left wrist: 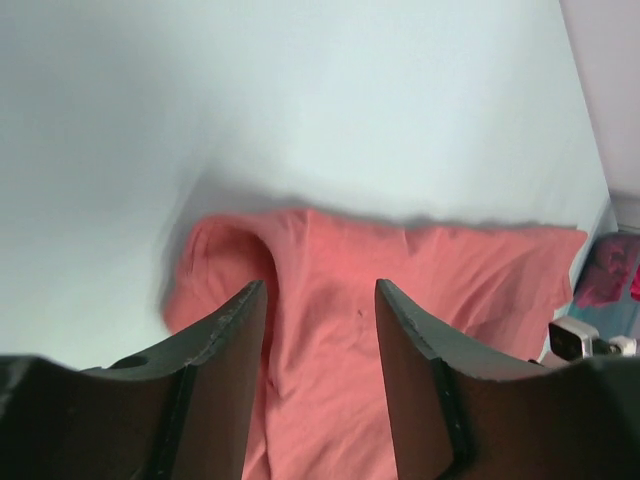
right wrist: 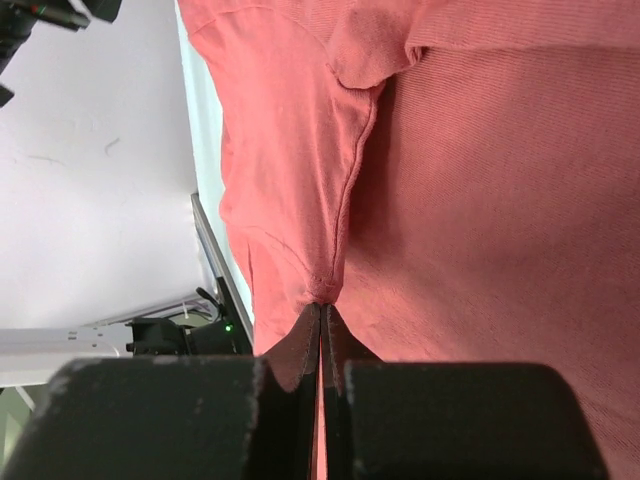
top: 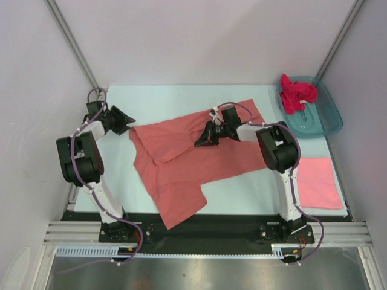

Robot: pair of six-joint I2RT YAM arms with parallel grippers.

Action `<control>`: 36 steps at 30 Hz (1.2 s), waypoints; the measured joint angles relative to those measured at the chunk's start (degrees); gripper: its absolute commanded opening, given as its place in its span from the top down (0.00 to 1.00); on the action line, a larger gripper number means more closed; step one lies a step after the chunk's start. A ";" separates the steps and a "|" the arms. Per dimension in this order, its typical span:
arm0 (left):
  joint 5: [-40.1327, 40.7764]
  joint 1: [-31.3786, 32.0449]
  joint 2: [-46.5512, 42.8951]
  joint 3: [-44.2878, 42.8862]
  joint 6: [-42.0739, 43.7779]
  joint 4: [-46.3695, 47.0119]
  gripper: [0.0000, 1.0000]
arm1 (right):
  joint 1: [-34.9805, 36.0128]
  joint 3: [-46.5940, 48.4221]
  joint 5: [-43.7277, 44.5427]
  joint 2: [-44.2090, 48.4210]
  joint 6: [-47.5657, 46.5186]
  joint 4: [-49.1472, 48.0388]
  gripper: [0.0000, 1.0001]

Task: Fold and stack the t-shirts
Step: Fold the tshirt

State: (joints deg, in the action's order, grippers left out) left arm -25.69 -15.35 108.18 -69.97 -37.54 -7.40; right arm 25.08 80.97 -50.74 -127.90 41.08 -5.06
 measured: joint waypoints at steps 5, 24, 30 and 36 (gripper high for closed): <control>0.00 0.00 4.48 -2.38 -0.02 0.42 0.50 | -0.15 0.00 -1.25 -0.04 0.72 -1.57 1.00; 1.79 -0.46 9.25 -6.88 1.99 -2.64 0.99 | -0.02 0.42 0.22 -0.92 -1.36 0.81 1.00; 1.90 -0.72 10.21 -6.97 2.25 -3.39 0.72 | -0.04 0.39 0.83 -0.92 -2.19 1.40 1.00; 6.25 -0.72 6.93 -5.66 2.56 -4.44 0.38 | -0.02 0.39 1.16 -0.92 -2.60 1.99 0.99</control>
State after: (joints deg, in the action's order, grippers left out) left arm -19.44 -16.08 115.11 -75.64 -34.98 -11.84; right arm 25.06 81.36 -49.58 -128.81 38.48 -3.07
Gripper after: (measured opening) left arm 0.603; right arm 0.009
